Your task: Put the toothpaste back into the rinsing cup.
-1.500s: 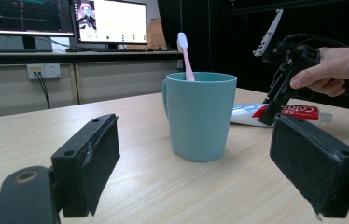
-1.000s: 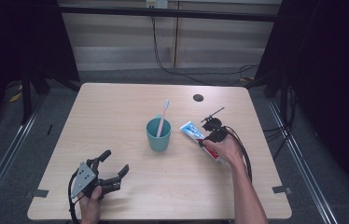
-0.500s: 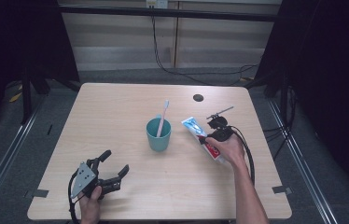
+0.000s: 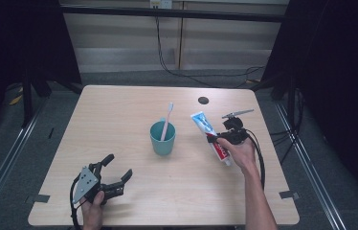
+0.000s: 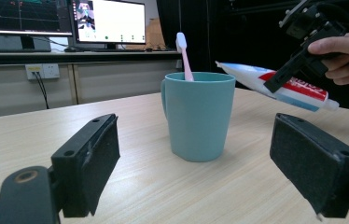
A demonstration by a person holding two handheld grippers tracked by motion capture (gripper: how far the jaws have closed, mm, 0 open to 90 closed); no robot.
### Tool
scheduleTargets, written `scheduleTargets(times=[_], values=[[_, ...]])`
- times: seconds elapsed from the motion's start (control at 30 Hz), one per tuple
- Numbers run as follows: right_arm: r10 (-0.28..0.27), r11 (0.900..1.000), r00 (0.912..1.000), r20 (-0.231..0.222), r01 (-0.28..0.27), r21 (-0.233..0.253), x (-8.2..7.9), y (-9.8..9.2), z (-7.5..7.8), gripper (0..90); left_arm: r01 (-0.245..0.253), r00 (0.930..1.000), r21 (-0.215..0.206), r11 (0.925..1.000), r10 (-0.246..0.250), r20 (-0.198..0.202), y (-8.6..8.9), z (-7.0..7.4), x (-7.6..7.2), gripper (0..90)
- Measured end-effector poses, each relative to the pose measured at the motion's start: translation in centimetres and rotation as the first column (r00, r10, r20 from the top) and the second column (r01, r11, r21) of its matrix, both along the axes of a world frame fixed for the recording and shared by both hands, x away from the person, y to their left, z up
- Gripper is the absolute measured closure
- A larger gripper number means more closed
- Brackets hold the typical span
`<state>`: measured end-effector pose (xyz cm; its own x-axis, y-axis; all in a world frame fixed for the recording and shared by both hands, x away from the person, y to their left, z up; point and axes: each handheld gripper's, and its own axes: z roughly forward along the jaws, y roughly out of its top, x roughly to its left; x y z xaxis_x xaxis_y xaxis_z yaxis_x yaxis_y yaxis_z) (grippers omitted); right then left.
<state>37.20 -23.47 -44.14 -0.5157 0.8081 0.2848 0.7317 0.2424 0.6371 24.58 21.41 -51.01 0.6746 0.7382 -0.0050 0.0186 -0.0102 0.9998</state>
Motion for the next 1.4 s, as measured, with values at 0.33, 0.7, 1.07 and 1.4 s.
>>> scheduleTargets(times=[0.33, 0.7, 1.07, 1.4], values=[[-0.008, 0.996, 0.9952, 0.098, -0.001, 0.092, -0.7, -0.3, 1.0, 71.6, 0.0, 1.0, -0.001, 1.0, 0.0, 0.0, 0.0, 0.0, 0.0, 15.7], [-0.058, 0.99, 0.9774, 0.204, 0.03, 0.135, -1.6, -0.6, 2.1, 71.7, 0.0, 1.0, -0.001, 1.0, 0.0, 0.0, 0.0, 0.0, 0.0, 15.7], [-0.104, 0.985, 0.947, 0.304, 0.057, 0.16, -1.9, -0.4, 2.7, 71.8, 0.0, 1.0, -0.001, 1.0, 0.0, 0.0, 0.0, 0.0, 0.0, 15.7], [-0.125, 0.975, 0.9063, 0.404, 0.036, 0.22, -2.6, -0.6, 3.5, 71.7, 0.0, 1.0, -0.003, 1.0, 0.0, 0.0, 0.0, 0.0, 0.0, 15.7]])
